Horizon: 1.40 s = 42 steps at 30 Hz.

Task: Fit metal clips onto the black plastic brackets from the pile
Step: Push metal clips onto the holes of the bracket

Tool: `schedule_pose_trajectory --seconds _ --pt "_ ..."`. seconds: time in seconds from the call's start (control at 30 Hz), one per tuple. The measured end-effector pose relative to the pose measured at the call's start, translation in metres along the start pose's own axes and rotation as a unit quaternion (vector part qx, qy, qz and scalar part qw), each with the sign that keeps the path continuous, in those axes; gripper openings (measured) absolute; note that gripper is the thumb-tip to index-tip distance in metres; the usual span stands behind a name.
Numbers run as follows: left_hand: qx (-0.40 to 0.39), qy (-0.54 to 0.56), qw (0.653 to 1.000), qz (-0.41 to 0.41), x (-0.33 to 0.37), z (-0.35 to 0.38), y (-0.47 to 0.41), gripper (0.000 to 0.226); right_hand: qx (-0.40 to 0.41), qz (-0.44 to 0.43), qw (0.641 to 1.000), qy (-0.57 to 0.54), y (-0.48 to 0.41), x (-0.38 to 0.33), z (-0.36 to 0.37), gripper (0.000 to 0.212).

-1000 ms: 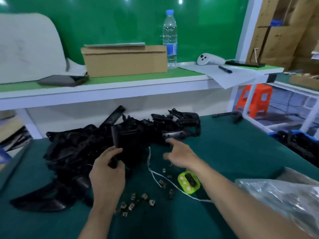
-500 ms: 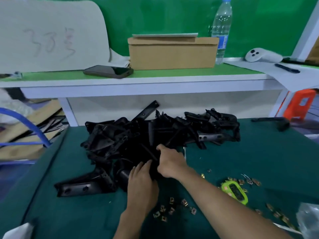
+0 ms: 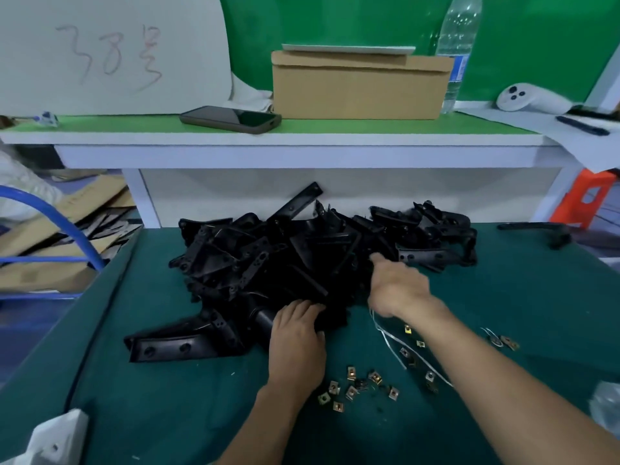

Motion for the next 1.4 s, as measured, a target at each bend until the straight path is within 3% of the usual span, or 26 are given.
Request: schedule_pose_trajectory --seconds 0.07,0.13,0.23,0.3,0.4,0.47,0.53,0.57,0.63,0.73,0.8,0.83,0.93,1.0,1.1,1.2,1.4 --pt "0.005 0.000 1.000 -0.003 0.000 -0.001 0.000 0.048 -0.007 -0.005 1.000 0.010 0.017 0.026 -0.018 0.074" --pt "0.023 0.009 1.000 -0.004 0.003 -0.004 0.001 0.047 -0.020 -0.026 0.998 -0.055 0.039 0.050 -0.028 0.068" --pt "0.053 0.159 0.985 -0.030 0.017 -0.016 0.015 0.035 -0.006 -0.089 0.972 -0.219 0.077 0.074 -0.024 0.061" --pt "0.001 0.323 0.940 -0.110 0.034 -0.019 0.030 0.024 0.008 -0.121 0.952 -0.283 0.097 0.081 -0.010 0.060" --pt "-0.160 0.495 0.834 -0.183 0.062 -0.013 0.045 0.019 0.045 -0.144 0.937 -0.314 0.111 0.088 0.014 0.057" --pt "-0.190 0.501 0.823 -0.188 0.075 -0.011 0.050 0.020 0.081 -0.122 0.946 -0.290 0.118 0.093 0.026 0.052" --pt "-0.185 0.516 0.813 -0.199 0.084 -0.009 0.056 0.019 0.151 -0.095 0.980 -0.084 0.126 0.094 0.034 0.045" --pt "-0.186 0.524 0.808 -0.195 0.089 -0.007 0.060 0.016 0.202 -0.089 0.975 0.000 0.130 0.093 0.039 0.042" --pt "-0.219 0.544 0.792 -0.170 0.104 -0.002 0.070 0.010 0.255 -0.091 0.963 -0.007 0.139 0.089 0.049 0.038" --pt "-0.238 0.560 0.773 -0.179 0.125 0.008 0.078 0.030 0.266 -0.060 0.954 -0.123 0.146 0.100 0.066 0.035" --pt "-0.199 0.537 0.794 -0.205 0.133 0.019 0.073 0.020 0.281 -0.017 0.949 -0.138 0.149 0.119 0.071 0.034" --pt "-0.184 0.502 0.821 -0.199 0.138 0.026 0.067 0.018 0.289 0.009 0.946 -0.147 0.150 0.131 0.071 0.033" --pt "-0.188 0.320 0.921 -0.118 0.160 0.051 0.043 0.029 0.317 0.060 0.925 -0.201 0.149 0.168 0.069 0.029" --pt "-0.197 0.235 0.949 -0.074 0.182 0.069 0.026 0.028 0.321 0.082 0.918 -0.220 0.146 0.186 0.071 0.029" --pt "-0.226 0.096 0.969 -0.025 0.221 0.088 0.001 0.020 0.295 0.093 0.925 -0.222 0.141 0.192 0.077 0.025" --pt "-0.276 -0.079 0.958 0.017 0.250 0.102 -0.016 0.015 0.283 0.091 0.925 -0.237 0.139 0.190 0.082 0.020" --pt "-0.287 -0.154 0.945 0.034 0.265 0.117 -0.030 0.022 0.256 0.097 0.932 -0.238 0.133 0.198 0.088 0.020"
Point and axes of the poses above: each hand's wrist, its own y-axis away from the middle knuckle, its own z-axis out of the palm, x = y × z, the point moved 3 cm from there along -y, towards the middle knuckle, and after that the axes turned 10 degrees about -z, right-handed, at the moved point
